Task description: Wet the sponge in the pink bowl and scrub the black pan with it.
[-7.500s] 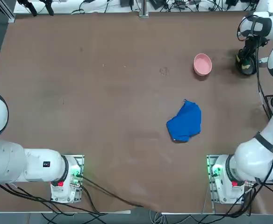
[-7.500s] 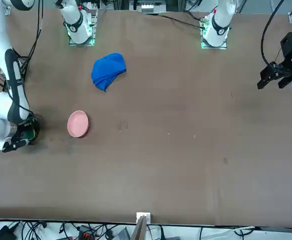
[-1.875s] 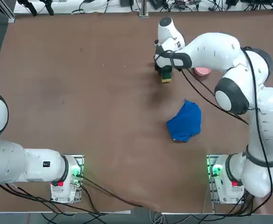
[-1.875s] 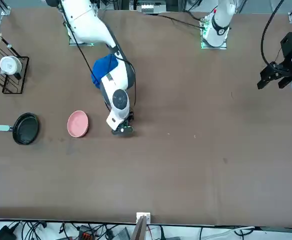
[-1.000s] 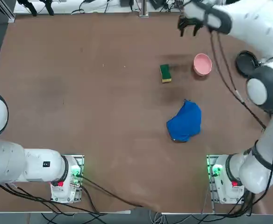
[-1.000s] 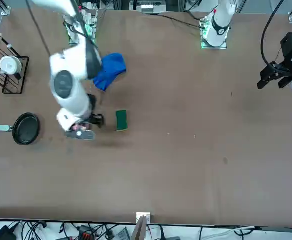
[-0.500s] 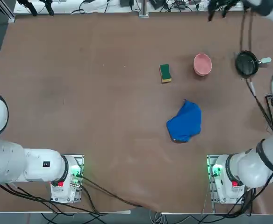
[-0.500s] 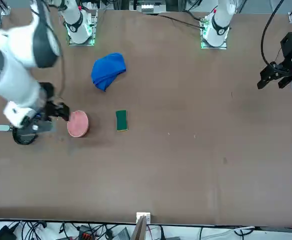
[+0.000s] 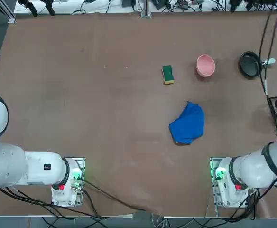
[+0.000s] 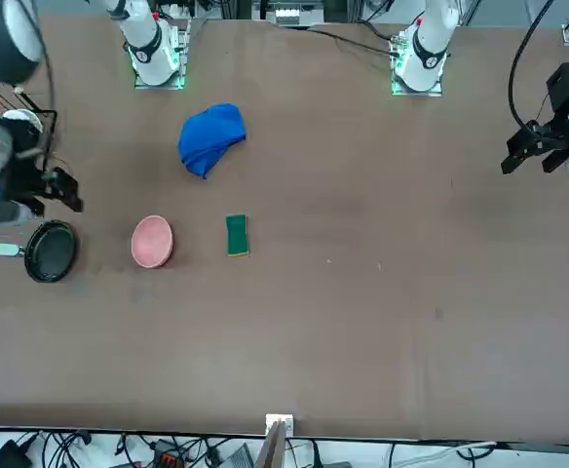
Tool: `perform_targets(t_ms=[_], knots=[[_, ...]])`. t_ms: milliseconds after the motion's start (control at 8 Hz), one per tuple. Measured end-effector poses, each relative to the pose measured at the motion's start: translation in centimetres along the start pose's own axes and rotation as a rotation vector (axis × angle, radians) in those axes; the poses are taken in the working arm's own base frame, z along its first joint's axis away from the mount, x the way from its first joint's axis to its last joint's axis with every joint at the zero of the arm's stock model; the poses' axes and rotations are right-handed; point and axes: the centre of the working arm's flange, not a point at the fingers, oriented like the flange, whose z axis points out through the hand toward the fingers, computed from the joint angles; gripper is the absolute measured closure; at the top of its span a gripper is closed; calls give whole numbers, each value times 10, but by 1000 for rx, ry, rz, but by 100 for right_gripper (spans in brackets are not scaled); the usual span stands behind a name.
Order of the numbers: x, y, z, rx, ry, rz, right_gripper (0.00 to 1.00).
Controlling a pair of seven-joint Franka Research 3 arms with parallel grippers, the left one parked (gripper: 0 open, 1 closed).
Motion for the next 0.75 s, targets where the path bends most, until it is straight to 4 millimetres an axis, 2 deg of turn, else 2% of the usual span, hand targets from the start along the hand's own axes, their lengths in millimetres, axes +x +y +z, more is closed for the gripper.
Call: perform_targets(t_ms=[250,750], knots=[[-21,15,-18,13,-29,12,0],[-76,10,-39,33,-67,-1,0]])
